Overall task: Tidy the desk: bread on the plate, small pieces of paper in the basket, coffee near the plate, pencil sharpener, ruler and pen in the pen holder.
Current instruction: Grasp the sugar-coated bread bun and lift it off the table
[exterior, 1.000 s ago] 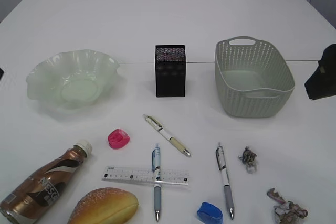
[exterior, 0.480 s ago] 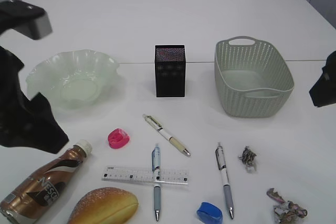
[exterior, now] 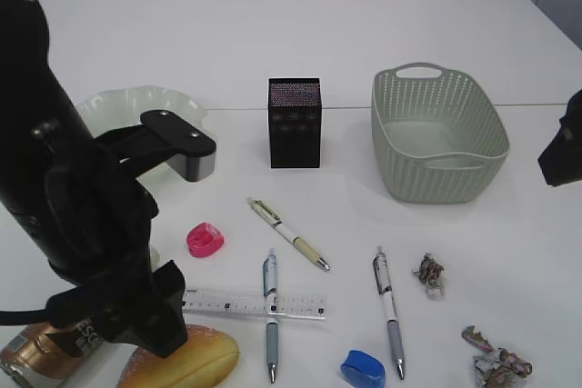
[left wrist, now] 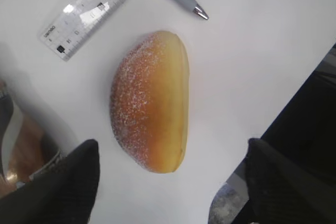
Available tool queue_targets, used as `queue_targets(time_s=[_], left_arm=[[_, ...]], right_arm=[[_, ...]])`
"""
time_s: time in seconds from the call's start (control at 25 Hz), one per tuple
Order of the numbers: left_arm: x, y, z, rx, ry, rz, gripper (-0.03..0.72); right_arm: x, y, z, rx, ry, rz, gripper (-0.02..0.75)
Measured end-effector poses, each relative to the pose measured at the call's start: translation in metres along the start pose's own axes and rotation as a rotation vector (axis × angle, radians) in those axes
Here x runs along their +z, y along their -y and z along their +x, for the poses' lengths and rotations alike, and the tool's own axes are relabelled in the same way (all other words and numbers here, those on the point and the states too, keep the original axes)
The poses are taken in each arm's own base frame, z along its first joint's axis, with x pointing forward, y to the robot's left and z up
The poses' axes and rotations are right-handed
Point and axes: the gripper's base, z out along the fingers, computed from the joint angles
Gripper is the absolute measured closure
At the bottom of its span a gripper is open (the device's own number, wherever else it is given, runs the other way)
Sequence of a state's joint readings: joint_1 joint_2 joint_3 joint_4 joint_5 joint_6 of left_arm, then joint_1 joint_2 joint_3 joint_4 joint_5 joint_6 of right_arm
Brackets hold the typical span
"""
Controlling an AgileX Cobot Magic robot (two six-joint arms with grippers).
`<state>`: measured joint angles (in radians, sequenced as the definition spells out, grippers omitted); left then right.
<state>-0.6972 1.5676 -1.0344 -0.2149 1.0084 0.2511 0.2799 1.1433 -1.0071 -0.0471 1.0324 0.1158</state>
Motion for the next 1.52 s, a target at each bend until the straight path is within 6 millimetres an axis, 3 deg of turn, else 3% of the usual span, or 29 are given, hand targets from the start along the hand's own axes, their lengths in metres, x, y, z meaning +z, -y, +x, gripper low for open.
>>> queue_targets(time_s=[0.48,1.52], left_arm=[[0.047,-0.009,-0.01,-0.024,-0.115,0.012,0.054],[0.097,-0.02,-0.015,-0.032,-0.206,0.009,0.054]], right_arm=[[0.0,0.002,0.0,-0.016,0.003,0.027,0.206],[0.0,0.003,-0.001,-0.018,0.009,0.03,0.206]])
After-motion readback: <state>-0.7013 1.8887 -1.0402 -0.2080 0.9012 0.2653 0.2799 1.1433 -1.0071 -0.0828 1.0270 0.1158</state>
